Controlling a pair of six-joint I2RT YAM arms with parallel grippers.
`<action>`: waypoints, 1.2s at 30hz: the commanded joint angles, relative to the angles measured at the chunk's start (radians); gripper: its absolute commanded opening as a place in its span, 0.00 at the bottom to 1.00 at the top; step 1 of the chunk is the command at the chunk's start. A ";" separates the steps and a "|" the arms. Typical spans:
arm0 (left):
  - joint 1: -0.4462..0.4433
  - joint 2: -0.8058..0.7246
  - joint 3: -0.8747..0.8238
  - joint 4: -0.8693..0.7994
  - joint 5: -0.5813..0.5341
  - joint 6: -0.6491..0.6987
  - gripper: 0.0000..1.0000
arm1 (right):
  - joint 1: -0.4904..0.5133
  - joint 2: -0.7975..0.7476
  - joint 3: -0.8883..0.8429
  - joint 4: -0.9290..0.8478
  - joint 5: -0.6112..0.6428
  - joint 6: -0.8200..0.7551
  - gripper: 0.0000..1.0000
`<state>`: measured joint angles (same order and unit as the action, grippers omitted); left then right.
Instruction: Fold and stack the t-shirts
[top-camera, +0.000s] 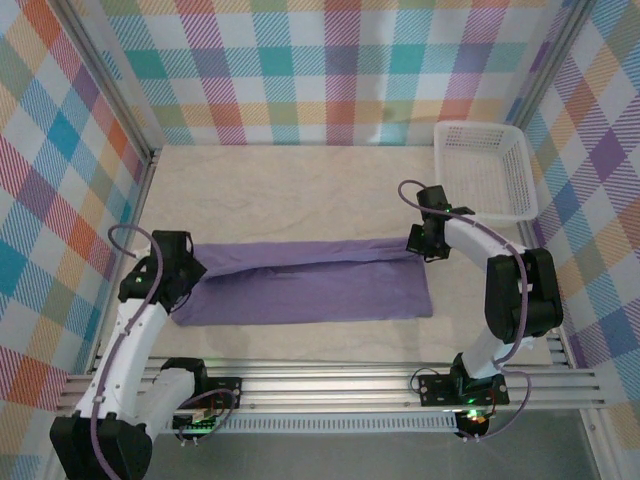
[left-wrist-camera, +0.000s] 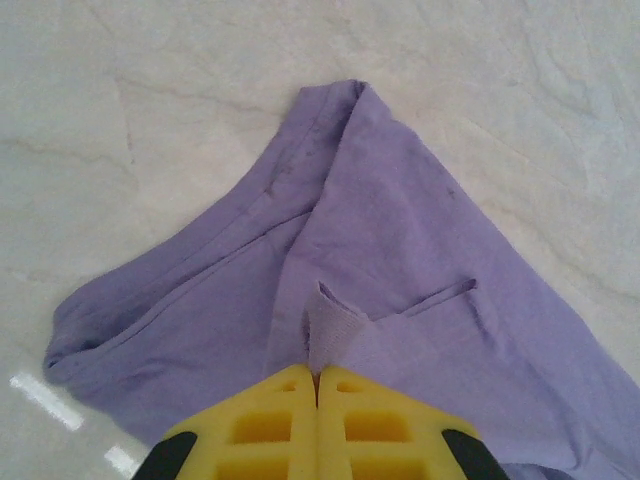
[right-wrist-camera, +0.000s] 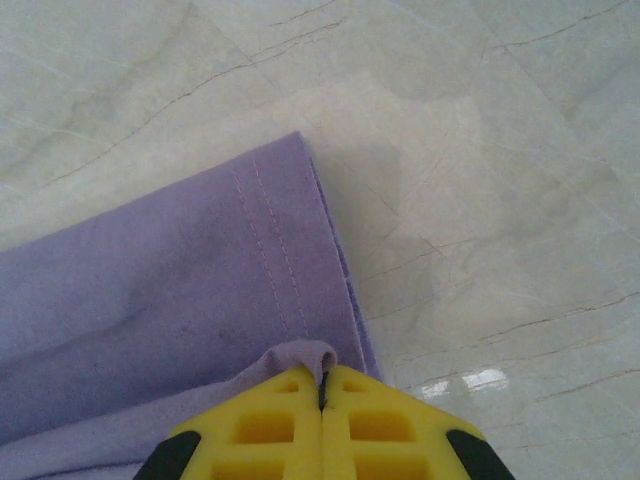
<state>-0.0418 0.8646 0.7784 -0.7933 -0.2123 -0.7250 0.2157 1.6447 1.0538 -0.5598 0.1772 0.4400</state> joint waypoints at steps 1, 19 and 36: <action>-0.001 -0.060 -0.039 -0.053 -0.034 -0.055 0.00 | 0.002 -0.011 -0.005 0.011 0.028 0.008 0.00; -0.002 -0.126 -0.158 -0.096 0.069 -0.131 0.00 | 0.004 -0.138 -0.114 -0.013 0.009 0.076 0.16; -0.001 -0.119 -0.188 -0.104 0.069 -0.124 0.00 | 0.063 -0.104 -0.069 0.007 0.004 0.167 0.21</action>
<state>-0.0418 0.7448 0.5766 -0.8635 -0.1169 -0.8455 0.2714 1.4921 0.9611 -0.5617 0.2020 0.5728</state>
